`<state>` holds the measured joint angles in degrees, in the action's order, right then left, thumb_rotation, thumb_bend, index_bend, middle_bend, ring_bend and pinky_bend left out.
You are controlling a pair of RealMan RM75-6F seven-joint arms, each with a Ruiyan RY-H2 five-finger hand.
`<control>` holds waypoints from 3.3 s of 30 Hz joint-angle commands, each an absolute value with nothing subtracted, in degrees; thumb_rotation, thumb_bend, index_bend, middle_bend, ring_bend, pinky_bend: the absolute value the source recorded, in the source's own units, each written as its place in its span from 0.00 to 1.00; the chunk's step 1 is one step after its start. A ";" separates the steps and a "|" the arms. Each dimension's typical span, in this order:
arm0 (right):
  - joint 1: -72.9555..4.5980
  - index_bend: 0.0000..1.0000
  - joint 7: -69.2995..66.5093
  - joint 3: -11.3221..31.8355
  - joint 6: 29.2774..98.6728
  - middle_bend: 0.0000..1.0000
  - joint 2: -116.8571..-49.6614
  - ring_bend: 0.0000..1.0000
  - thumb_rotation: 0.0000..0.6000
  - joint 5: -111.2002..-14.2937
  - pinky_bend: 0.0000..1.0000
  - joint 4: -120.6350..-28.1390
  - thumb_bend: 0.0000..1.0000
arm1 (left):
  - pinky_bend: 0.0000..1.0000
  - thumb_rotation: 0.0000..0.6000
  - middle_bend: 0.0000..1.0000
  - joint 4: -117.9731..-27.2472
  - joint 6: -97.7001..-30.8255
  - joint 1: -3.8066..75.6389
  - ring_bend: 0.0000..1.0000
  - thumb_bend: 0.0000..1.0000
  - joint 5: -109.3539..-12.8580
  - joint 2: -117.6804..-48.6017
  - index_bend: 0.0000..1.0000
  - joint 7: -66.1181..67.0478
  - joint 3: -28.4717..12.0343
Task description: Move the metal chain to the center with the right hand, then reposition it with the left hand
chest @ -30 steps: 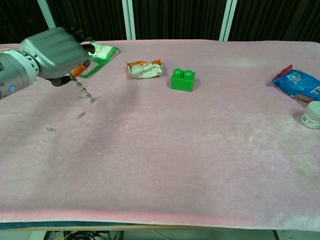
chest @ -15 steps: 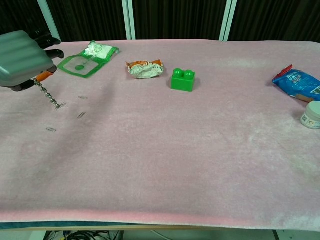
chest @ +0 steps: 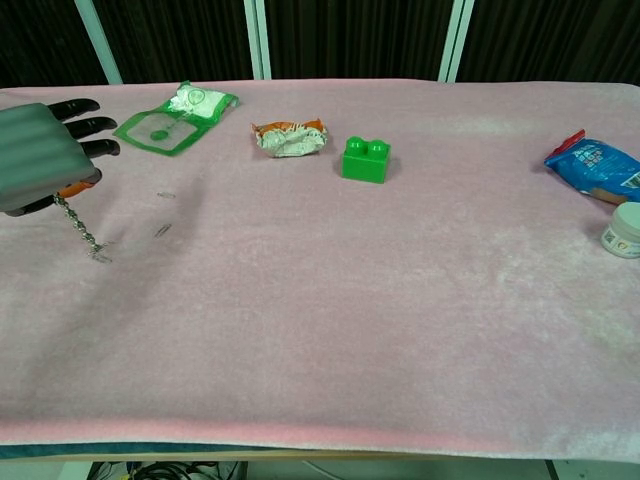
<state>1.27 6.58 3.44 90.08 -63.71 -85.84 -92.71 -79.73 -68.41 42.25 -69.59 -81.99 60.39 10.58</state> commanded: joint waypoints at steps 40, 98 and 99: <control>1.32 0.01 6.12 3.74 90.40 0.00 -63.77 0.00 1.00 -85.92 0.18 -92.69 0.11 | 0.00 1.00 0.16 -74.03 -61.51 47.24 0.00 0.40 -72.92 -83.28 0.58 66.68 0.34; 1.22 0.01 4.85 4.08 90.39 0.00 -63.79 0.00 1.00 -85.65 0.18 -91.70 0.10 | 0.00 1.00 0.16 -70.40 -57.25 48.03 0.00 0.40 -76.57 -87.47 0.58 73.09 2.02; 1.23 0.01 4.79 4.10 90.44 0.00 -63.78 0.00 1.00 -85.66 0.18 -91.72 0.10 | 0.00 1.00 0.16 -70.19 -57.33 48.05 0.00 0.40 -76.87 -87.52 0.58 73.37 2.15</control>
